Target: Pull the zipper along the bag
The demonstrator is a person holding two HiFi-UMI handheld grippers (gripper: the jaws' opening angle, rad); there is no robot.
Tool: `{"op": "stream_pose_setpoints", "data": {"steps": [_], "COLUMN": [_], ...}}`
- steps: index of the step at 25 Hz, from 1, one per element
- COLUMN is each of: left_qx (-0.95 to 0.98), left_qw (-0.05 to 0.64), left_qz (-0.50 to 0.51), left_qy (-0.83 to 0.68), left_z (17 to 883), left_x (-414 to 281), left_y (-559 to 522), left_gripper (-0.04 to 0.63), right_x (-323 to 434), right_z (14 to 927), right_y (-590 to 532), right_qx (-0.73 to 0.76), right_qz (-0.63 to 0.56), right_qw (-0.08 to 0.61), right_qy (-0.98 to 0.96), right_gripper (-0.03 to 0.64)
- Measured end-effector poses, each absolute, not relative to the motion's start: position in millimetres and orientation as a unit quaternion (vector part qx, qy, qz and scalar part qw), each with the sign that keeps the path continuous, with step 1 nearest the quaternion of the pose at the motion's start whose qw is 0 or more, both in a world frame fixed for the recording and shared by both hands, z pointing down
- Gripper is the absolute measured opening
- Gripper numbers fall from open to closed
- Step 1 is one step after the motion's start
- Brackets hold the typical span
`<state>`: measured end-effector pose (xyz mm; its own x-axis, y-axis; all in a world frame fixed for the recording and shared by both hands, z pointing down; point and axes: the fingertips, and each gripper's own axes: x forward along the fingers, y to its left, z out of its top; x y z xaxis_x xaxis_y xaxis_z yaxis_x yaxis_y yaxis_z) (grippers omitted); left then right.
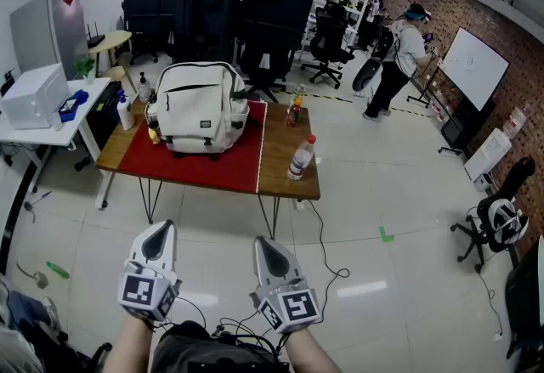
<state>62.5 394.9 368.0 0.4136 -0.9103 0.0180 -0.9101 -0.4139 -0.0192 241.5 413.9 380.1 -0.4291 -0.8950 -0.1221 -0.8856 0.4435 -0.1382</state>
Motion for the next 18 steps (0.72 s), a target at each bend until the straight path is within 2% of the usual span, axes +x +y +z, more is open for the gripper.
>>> {"op": "stream_pose_setpoints", "data": {"steps": [9, 18], "left_qx": [-0.837, -0.840], "left_qw": [0.011, 0.012], "left_qz": [-0.004, 0.002], "left_qy": [0.548, 0.543], "left_z": [366, 373], "left_x": [67, 24], "left_y": [349, 275], "left_gripper": [0.029, 0.028], "right_x": [255, 215], "right_z": [385, 388], "right_y": [375, 309], "right_qx": [-0.531, -0.534], "right_qz": [-0.026, -0.012], "right_qw": [0.090, 0.081], "right_qy": [0.842, 0.842], "right_gripper": [0.012, 0.012]}}
